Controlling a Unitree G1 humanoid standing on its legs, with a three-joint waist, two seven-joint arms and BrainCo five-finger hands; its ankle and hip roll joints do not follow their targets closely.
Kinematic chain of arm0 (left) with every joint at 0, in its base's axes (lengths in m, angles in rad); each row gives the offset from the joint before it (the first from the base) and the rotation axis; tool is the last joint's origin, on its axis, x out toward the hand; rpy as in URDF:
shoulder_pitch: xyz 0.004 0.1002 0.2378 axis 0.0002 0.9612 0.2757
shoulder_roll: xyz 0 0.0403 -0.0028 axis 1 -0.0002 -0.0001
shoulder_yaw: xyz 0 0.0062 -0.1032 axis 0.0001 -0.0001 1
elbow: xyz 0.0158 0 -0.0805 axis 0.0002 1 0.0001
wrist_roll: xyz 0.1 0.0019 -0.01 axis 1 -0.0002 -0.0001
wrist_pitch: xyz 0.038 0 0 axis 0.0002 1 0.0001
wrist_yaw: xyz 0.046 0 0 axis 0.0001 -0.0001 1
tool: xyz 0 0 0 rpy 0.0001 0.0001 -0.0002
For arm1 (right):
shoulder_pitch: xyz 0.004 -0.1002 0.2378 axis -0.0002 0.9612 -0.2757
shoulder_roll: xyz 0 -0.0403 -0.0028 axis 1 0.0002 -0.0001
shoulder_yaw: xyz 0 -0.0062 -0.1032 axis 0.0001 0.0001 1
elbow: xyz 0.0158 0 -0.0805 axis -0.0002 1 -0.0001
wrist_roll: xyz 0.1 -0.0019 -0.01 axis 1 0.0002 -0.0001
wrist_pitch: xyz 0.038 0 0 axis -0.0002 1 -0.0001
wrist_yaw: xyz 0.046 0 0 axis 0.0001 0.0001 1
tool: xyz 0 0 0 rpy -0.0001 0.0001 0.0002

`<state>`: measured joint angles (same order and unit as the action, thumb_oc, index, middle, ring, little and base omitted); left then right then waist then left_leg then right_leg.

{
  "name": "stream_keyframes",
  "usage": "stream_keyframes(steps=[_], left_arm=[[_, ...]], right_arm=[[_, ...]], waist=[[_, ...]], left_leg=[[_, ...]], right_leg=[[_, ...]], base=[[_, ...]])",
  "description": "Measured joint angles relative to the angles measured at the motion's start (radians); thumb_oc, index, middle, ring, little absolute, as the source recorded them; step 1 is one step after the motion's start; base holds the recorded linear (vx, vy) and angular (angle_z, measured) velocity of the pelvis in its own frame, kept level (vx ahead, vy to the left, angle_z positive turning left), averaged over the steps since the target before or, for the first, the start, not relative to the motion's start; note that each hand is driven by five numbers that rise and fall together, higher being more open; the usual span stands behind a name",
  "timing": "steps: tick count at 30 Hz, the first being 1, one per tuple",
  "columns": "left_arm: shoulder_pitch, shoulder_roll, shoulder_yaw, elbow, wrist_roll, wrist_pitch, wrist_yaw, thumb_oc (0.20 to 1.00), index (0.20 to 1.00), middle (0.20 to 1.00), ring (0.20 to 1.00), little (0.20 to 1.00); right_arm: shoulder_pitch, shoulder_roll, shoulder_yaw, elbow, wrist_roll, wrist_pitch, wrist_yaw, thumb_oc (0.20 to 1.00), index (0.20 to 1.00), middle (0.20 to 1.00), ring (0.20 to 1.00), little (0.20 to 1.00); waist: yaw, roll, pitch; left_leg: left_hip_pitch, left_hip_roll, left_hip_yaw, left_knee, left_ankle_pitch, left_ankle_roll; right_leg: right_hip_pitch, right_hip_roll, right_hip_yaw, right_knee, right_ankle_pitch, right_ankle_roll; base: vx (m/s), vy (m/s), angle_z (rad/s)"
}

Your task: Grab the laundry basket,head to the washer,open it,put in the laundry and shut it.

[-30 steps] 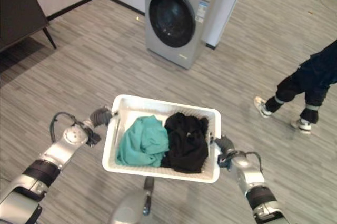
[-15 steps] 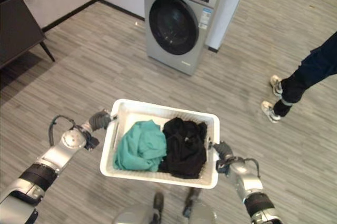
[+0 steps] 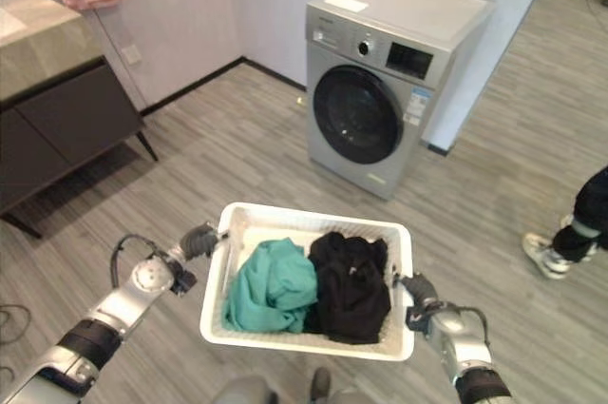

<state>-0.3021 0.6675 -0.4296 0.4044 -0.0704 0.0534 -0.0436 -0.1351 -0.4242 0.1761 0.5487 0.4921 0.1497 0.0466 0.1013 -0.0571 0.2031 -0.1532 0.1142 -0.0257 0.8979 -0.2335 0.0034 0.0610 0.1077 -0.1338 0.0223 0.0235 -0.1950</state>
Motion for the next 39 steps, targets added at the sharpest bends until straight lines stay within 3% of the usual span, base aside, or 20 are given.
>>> stream_keyframes(steps=[2, 5, 7, 8, 9, 11, 12, 13, 16, 17, 19, 20, 22, 23, 26, 33, 34, 35, 36, 39], left_arm=[[-0.003, 0.001, 0.021, -0.014, 0.0, 0.0, 0.0, 0.2, 0.2, 0.2, 0.2, 0.2], [-0.004, 0.0, 0.023, -0.002, 0.0, 0.007, -0.001, 0.2, 0.2, 0.2, 0.2, 0.2], [-0.008, -0.001, 0.023, 0.009, -0.001, 0.002, -0.001, 0.2, 0.2, 0.2, 0.2, 0.2], [-0.02, -0.006, 0.022, 0.013, -0.001, -0.001, -0.001, 0.2, 0.2, 0.2, 0.2, 0.2], [-0.017, -0.006, 0.017, 0.022, -0.001, 0.0, -0.001, 0.2, 0.2, 0.2, 0.2, 0.2], [-0.011, -0.006, 0.01, 0.038, -0.001, -0.002, -0.002, 0.2, 0.2, 0.2, 0.2, 0.2], [-0.009, -0.008, 0.009, 0.037, -0.001, -0.005, -0.002, 0.2, 0.2, 0.2, 0.2, 0.2], [-0.024, -0.012, 0.009, 0.045, -0.001, -0.009, -0.002, 0.2, 0.2, 0.2, 0.2, 0.2], [-0.047, -0.012, 0.009, 0.047, -0.001, -0.007, -0.002, 0.2, 0.2, 0.2, 0.2, 0.2], [-0.056, -0.011, 0.009, 0.047, -0.001, -0.007, -0.001, 0.2, 0.2, 0.2, 0.2, 0.2], [-0.068, -0.011, 0.009, 0.047, -0.001, -0.008, -0.001, 0.2, 0.2, 0.2, 0.2, 0.2], [-0.084, -0.01, 0.009, 0.047, -0.001, -0.009, -0.001, 0.2, 0.2, 0.2, 0.2, 0.2], [-0.091, -0.01, 0.009, 0.045, -0.001, -0.01, -0.001, 0.2, 0.2, 0.2, 0.2, 0.2], [-0.085, -0.01, 0.009, 0.045, -0.001, -0.009, -0.001, 0.2, 0.2, 0.2, 0.2, 0.2], [-0.062, -0.01, 0.015, 0.035, -0.001, -0.01, 0.0, 0.2, 0.2, 0.2, 0.2, 0.2], [0.002, -0.014, 0.014, 0.008, -0.001, -0.009, 0.0, 0.2, 0.2, 0.2, 0.2, 0.2], [0.0, -0.014, 0.017, 0.001, 0.0, -0.022, 0.001, 0.2, 0.2, 0.2, 0.2, 0.2], [0.013, -0.021, 0.026, 0.004, 0.016, -0.032, 0.019, 0.2, 0.2, 0.2, 0.2, 0.2], [0.068, -0.069, 0.067, 0.014, 0.05, -0.044, 0.07, 0.2, 0.2, 0.2, 0.2, 0.2], [0.136, -0.124, 0.072, 0.048, 0.061, -0.047, 0.092, 0.2, 0.2, 0.2, 0.2, 0.2]], right_arm=[[-0.037, 0.005, 0.001, 0.007, -0.001, -0.001, -0.01, 0.2, 0.2, 0.2, 0.2, 0.2], [-0.052, 0.012, 0.003, 0.02, -0.018, 0.0, -0.016, 0.2, 0.2, 0.2, 0.2, 0.2], [-0.056, 0.014, 0.005, 0.029, -0.019, -0.001, -0.019, 0.2, 0.2, 0.2, 0.2, 0.2], [-0.065, 0.015, 0.004, 0.051, -0.019, -0.003, -0.018, 0.2, 0.2, 0.2, 0.2, 0.2], [-0.065, 0.019, 0.005, 0.05, -0.019, -0.003, -0.016, 0.2, 0.2, 0.2, 0.2, 0.2], [-0.04, 0.028, 0.011, 0.047, -0.031, -0.006, -0.015, 0.2, 0.2, 0.2, 0.2, 0.2], [-0.037, 0.028, 0.011, 0.049, -0.036, -0.006, -0.015, 0.2, 0.2, 0.2, 0.2, 0.2], [-0.032, 0.037, 0.01, 0.055, -0.036, -0.008, -0.019, 0.2, 0.2, 0.2, 0.2, 0.2], [-0.039, 0.037, 0.006, 0.055, -0.036, -0.019, -0.02, 0.2, 0.2, 0.2, 0.2, 0.2], [-0.039, 0.038, 0.006, 0.054, -0.036, -0.019, -0.019, 0.2, 0.2, 0.2, 0.2, 0.2], [-0.039, 0.038, 0.003, 0.054, -0.036, -0.023, -0.02, 0.2, 0.2, 0.2, 0.2, 0.2], [-0.041, 0.038, 0.003, 0.049, -0.036, -0.025, -0.021, 0.2, 0.2, 0.2, 0.2, 0.2], [-0.039, 0.038, 0.002, 0.045, -0.036, -0.026, -0.021, 0.2, 0.2, 0.2, 0.2, 0.2], [-0.035, 0.038, 0.002, 0.042, -0.037, -0.027, -0.021, 0.2, 0.2, 0.2, 0.2, 0.2], [-0.033, 0.038, 0.002, 0.042, -0.038, -0.027, -0.02, 0.2, 0.2, 0.2, 0.2, 0.2], [-0.01, 0.037, 0.0, 0.043, -0.039, -0.027, -0.021, 0.2, 0.2, 0.2, 0.2, 0.2], [-0.005, 0.037, -0.017, 0.041, -0.039, -0.029, -0.019, 0.2, 0.2, 0.2, 0.2, 0.2], [0.002, 0.042, -0.015, 0.043, -0.1, -0.034, -0.026, 0.2, 0.2, 0.2, 0.2, 0.2], [0.001, 0.058, -0.015, 0.042, -0.204, -0.058, -0.044, 0.2, 0.2, 0.2, 0.2, 0.2], [0.022, 0.057, -0.016, 0.048, -0.273, -0.067, -0.06, 0.2, 0.2, 0.2, 0.2, 0.2]], waist=[[0.008, -0.042, 0.024], [0.003, -0.06, 0.044], [0.005, -0.049, 0.052], [0.004, -0.023, 0.075], [0.008, -0.011, 0.078], [0.016, 0.01, 0.069], [0.019, 0.025, 0.064], [0.006, 0.015, 0.063], [-0.005, 0.021, 0.064], [0.001, 0.03, 0.064], [-0.003, 0.044, 0.067], [-0.003, 0.047, 0.068], [-0.005, 0.044, 0.067], [-0.005, 0.044, 0.067], [0.0, 0.039, 0.064], [-0.005, 0.035, 0.058], [-0.006, 0.02, 0.038], [-0.021, 0.019, 0.037], [-0.041, 0.033, 0.028], [-0.075, 0.063, 0.01]], left_leg=[[-0.088, 0.019, 0.005, -0.072, -0.001, -0.002], [-0.11, -0.014, 0.009, -0.41, 0.038, -0.05], [-0.084, -0.051, -0.022, -0.785, 0.152, -0.094], [-0.086, -0.06, -0.049, -0.857, 0.248, -0.09], [-0.089, -0.061, -0.046, -0.813, 0.288, -0.077], [-0.044, -0.06, -0.043, -0.764, 0.312, -0.058], [-0.015, -0.053, -0.038, -0.784, 0.331, -0.049], [0.021, -0.069, -0.021, -0.852, 0.391, -0.043], [0.069, -0.087, 0.008, -0.943, 0.411, 0.005], [0.097, -0.091, 0.014, -0.976, 0.415, 0.022], [0.114, -0.092, 0.024, -0.989, 0.413, 0.03], [0.12, -0.098, 0.033, -0.989, 0.407, 0.026], [0.122, -0.108, 0.033, -0.989, 0.393, 0.021], [0.132, -0.116, 0.032, -0.99, 0.387, 0.015], [0.136, -0.116, 0.027, -0.99, 0.382, 0.006], [0.142, -0.083, 0.033, -0.989, 0.386, -0.018], [0.157, -0.076, 0.033, -0.99, 0.372, -0.031], [0.156, -0.076, 0.043, -0.993, 0.369, -0.029], [0.156, -0.082, 0.052, -0.996, 0.366, -0.025], [0.158, -0.093, 0.061, -0.996, 0.361, -0.017]], right_leg=[[0.01, -0.01, 0.023, -0.009, -0.001, 0.002], [0.078, -0.022, 0.051, -0.036, -0.033, 0.078], [0.113, -0.019, 0.048, -0.062, -0.045, 0.099], [0.143, -0.005, 0.047, -0.065, -0.051, 0.108], [0.163, -0.001, 0.046, -0.067, -0.061, 0.122], [0.199, -0.004, 0.041, -0.083, -0.083, 0.145], [0.21, 0.0, 0.045, -0.086, -0.099, 0.156], [0.202, -0.027, 0.041, -0.072, -0.12, 0.173], [0.16, -0.065, 0.039, -0.003, -0.14, 0.232], [0.143, -0.084, 0.018, 0.011, -0.176, 0.271], [0.142, -0.114, -0.016, -0.044, -0.166, 0.279], [0.123, -0.156, -0.016, -0.102, -0.138, 0.305], [0.095, -0.189, -0.015, -0.118, -0.107, 0.316], [0.076, -0.219, -0.013, -0.118, -0.063, 0.328], [0.078, -0.224, -0.014, -0.118, -0.007, 0.311], [0.08, -0.19, -0.016, -0.11, 0.003, 0.29], [0.097, -0.186, -0.015, -0.118, -0.004, 0.287], [0.096, -0.188, -0.016, -0.115, -0.004, 0.287], [0.096, -0.194, -0.016, -0.11, -0.004, 0.287], [0.095, -0.208, -0.013, -0.11, -0.006, 0.293]], base=[[0.14, 0.044, -0.27], [0.18, 0.127, -0.3], [0.15, 0.119, -0.35], [0.13, 0.143, -0.52], [0.09, 0.104, -0.62], [0.11, 0.15, -0.72], [0.11, 0.182, -0.6], [0.07, 0.16, -0.31], [0.03, 0.088, -0.27], [0.03, 0.063, -0.35], [0.02, 0.041, -0.23], [0.02, 0.04, -0.09], [0.01, 0.03, 0.04], [0.01, 0.028, 0.13], [0.01, 0.022, 0.13], [0.01, 0.005, -0.02], [0.0, 0.0, 0.0], [0.03, 0.017, -0.02], [0.04, 0.022, -0.06], [0.04, 0.011, -0.05]])
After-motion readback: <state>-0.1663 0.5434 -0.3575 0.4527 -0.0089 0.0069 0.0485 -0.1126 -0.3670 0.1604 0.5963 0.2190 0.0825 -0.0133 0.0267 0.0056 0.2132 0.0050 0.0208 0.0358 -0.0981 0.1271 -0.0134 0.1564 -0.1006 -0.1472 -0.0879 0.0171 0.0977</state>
